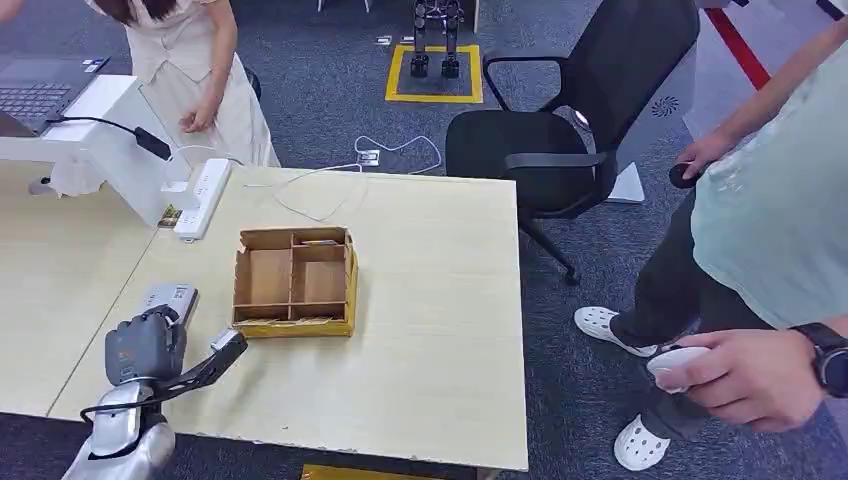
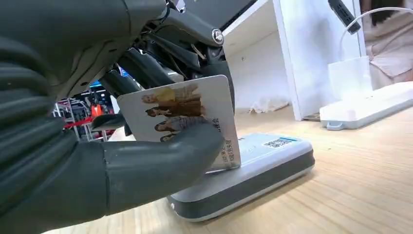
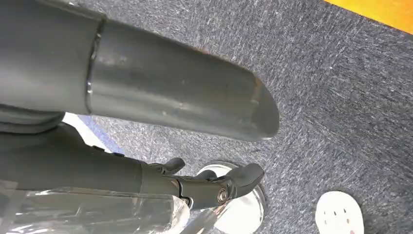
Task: Pass the card to the sensor for recognition and then transmit it.
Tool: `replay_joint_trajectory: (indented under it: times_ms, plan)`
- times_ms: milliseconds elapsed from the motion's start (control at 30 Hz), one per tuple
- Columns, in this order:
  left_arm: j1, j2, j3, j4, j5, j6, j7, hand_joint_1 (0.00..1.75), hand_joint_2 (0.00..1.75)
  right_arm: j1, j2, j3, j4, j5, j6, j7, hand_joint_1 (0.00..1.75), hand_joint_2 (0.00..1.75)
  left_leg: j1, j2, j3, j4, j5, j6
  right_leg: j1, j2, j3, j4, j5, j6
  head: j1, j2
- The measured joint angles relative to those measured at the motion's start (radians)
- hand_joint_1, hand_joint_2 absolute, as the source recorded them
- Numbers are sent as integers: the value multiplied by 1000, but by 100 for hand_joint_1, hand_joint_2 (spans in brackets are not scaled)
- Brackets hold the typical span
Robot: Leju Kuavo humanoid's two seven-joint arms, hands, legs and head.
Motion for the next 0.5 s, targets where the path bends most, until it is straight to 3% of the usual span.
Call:
replay_joint_trajectory:
  times_ms: [500]
  plan:
    - [-18,-7,0,54,2,-16,11,175,175,0,0,0,-1,0,0,3,0,0,0,0,0,0,0,0,0,0,0,0,0,0,0,0]
